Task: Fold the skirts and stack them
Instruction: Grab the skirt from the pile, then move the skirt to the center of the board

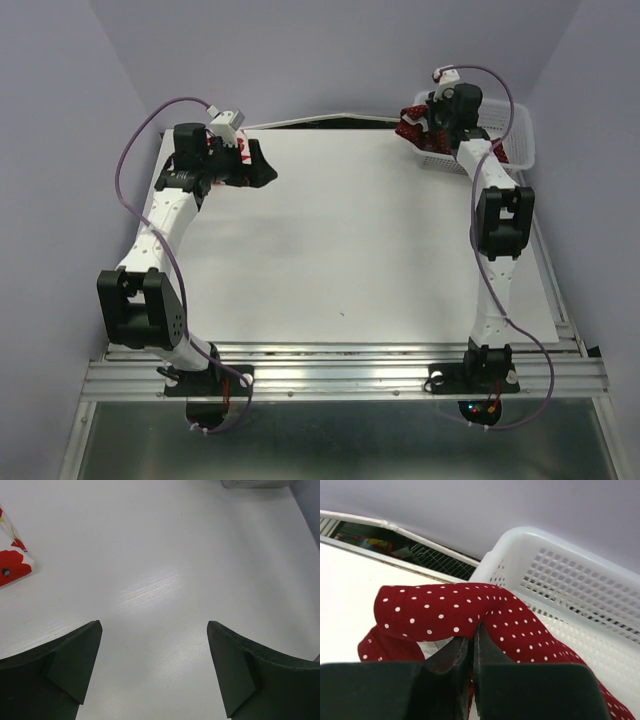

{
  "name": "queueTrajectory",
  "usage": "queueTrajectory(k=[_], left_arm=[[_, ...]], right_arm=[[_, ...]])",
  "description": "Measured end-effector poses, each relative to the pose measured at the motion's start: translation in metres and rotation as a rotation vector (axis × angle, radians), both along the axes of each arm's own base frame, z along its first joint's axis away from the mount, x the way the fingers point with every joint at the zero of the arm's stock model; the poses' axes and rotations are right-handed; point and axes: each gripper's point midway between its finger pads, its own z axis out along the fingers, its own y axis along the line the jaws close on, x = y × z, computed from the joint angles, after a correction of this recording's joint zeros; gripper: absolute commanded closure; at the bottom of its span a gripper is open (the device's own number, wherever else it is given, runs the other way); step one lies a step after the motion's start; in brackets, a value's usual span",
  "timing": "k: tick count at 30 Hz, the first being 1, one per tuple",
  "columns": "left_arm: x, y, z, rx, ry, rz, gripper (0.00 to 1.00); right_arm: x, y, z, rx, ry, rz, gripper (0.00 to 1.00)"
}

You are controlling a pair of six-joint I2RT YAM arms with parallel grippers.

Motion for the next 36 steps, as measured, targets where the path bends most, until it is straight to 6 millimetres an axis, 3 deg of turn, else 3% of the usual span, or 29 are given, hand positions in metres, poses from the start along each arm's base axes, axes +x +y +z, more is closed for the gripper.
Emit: queueTrajectory(k=[3, 6, 9, 10, 11, 16, 19, 21, 25, 29, 33, 35, 36], left_arm=[[-0.001, -0.001, -0.002, -0.006, 0.007, 0.0, 0.01], [-0.004, -0.001, -0.001, -0.014, 0.007, 0.005, 0.01], [-0.007, 0.0, 0.002, -0.017, 0.001, 0.012, 0.01], [-0.007, 0.0, 0.004, -0.018, -0.002, 0.013, 0.01], [-0.008, 0.0, 0.006, -0.02, -0.007, 0.014, 0.02], [-0.009, 0.003, 0.017, -0.036, -0.028, 0.022, 0.04], [-0.006, 0.008, 0.024, -0.042, -0.043, 0.024, 0.05], [-0.004, 0.011, 0.032, -0.038, -0.067, 0.02, 0.05], [-0.01, 0.02, 0.045, -0.028, -0.115, -0.013, 0.06], [-0.022, 0.03, 0.056, -0.003, -0.171, -0.052, 0.06], [-0.042, 0.039, 0.058, 0.075, -0.227, -0.089, 0.07], [-0.05, 0.04, 0.051, 0.112, -0.237, -0.114, 0.07], [-0.053, 0.041, 0.044, 0.128, -0.231, -0.128, 0.07]], right_arm=[[-0.009, -0.008, 0.032, -0.006, -0.038, -0.051, 0.99], [-0.019, -0.016, 0.093, 0.003, -0.136, -0.097, 0.99], [-0.035, -0.021, 0.166, 0.014, -0.266, -0.125, 0.99], [-0.043, -0.022, 0.198, 0.021, -0.328, -0.13, 0.99], [-0.049, -0.022, 0.217, 0.025, -0.361, -0.13, 0.99], [-0.097, -0.015, 0.333, 0.076, -0.573, -0.086, 0.99], [-0.133, -0.002, 0.377, 0.111, -0.641, -0.009, 0.99], [-0.158, 0.014, 0.39, 0.135, -0.649, 0.087, 0.99], [-0.204, 0.055, 0.374, 0.187, -0.56, 0.312, 0.99], [-0.233, 0.116, 0.315, 0.23, -0.363, 0.543, 0.99], [-0.262, 0.191, 0.209, 0.271, -0.03, 0.743, 0.99], [-0.279, 0.222, 0.149, 0.283, 0.143, 0.802, 0.9], [-0.29, 0.238, 0.109, 0.289, 0.247, 0.824, 0.86]])
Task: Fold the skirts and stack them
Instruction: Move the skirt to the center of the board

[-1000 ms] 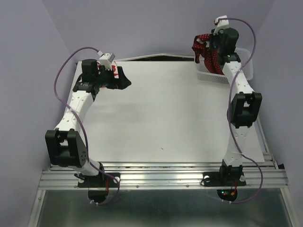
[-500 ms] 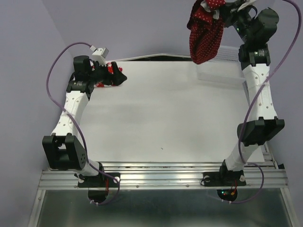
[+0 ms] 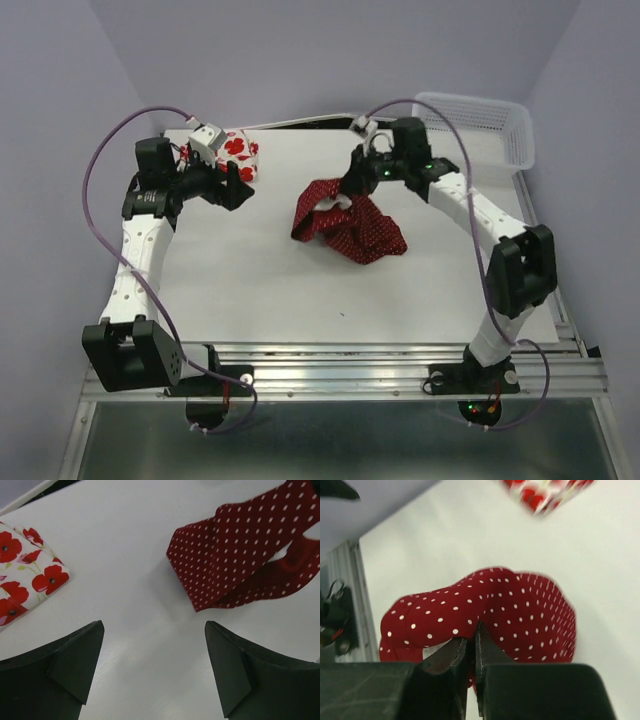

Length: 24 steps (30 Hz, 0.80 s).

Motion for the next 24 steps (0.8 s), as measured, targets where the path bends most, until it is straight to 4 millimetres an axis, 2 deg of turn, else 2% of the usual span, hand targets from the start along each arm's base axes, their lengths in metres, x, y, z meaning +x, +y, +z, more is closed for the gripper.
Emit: queueTrajectory(k=[1, 2, 3, 4, 5, 6, 8, 9, 10, 12, 14, 16, 17, 18, 19, 21, 24], left_arm=[[-0.003, 0.001, -0.011, 0.019, 0.017, -0.011, 0.08], [-0.005, 0.001, -0.017, 0.028, 0.03, -0.016, 0.08], [-0.007, 0.002, -0.034, 0.04, 0.067, -0.023, 0.08], [-0.008, 0.002, -0.042, 0.046, 0.087, -0.027, 0.08], [-0.01, 0.003, -0.06, 0.056, 0.13, -0.033, 0.09], [-0.011, 0.004, -0.072, 0.061, 0.162, -0.034, 0.09], [-0.013, 0.007, -0.097, 0.07, 0.232, -0.032, 0.09], [-0.014, 0.009, -0.107, 0.074, 0.257, -0.027, 0.1], [-0.015, 0.01, -0.112, 0.077, 0.273, -0.024, 0.11], [-0.015, 0.014, -0.12, 0.099, 0.286, -0.012, 0.13], [-0.013, 0.018, -0.12, 0.129, 0.267, -0.006, 0.14], [-0.01, 0.024, -0.123, 0.182, 0.225, 0.001, 0.15], [-0.012, 0.027, -0.125, 0.204, 0.214, 0.004, 0.16], [-0.013, 0.029, -0.129, 0.223, 0.206, 0.006, 0.19], [-0.015, 0.033, -0.134, 0.251, 0.201, 0.005, 0.19], [-0.017, 0.035, -0.143, 0.286, 0.199, -0.004, 0.21], [-0.017, 0.028, -0.15, 0.297, 0.207, -0.026, 0.24]], right_arm=[[-0.008, 0.008, -0.028, -0.025, 0.067, 0.019, 0.77], [-0.013, 0.014, -0.049, -0.041, 0.126, 0.03, 0.61], [-0.025, 0.028, -0.09, -0.079, 0.229, 0.054, 0.48], [-0.028, 0.033, -0.108, -0.096, 0.284, 0.057, 0.39], [-0.025, 0.04, -0.131, -0.115, 0.343, 0.059, 0.3], [-0.015, 0.047, -0.15, -0.127, 0.385, 0.05, 0.12], [0.008, 0.052, -0.174, -0.15, 0.417, 0.011, 0.07], [0.019, 0.051, -0.183, -0.158, 0.426, -0.018, 0.0], [0.025, 0.05, -0.186, -0.163, 0.425, -0.036, 0.0], [0.032, 0.043, -0.182, -0.183, 0.412, -0.073, 0.0], [0.039, 0.036, -0.167, -0.187, 0.376, -0.105, 0.01], [0.039, 0.027, -0.142, -0.188, 0.334, -0.146, 0.05], [0.035, 0.022, -0.13, -0.188, 0.32, -0.161, 0.07], [0.028, 0.016, -0.11, -0.177, 0.29, -0.178, 0.09], [0.021, 0.012, -0.098, -0.167, 0.276, -0.19, 0.17], [-0.002, 0.002, -0.075, -0.13, 0.269, -0.207, 0.27], [-0.026, -0.003, -0.067, -0.096, 0.286, -0.207, 0.36]])
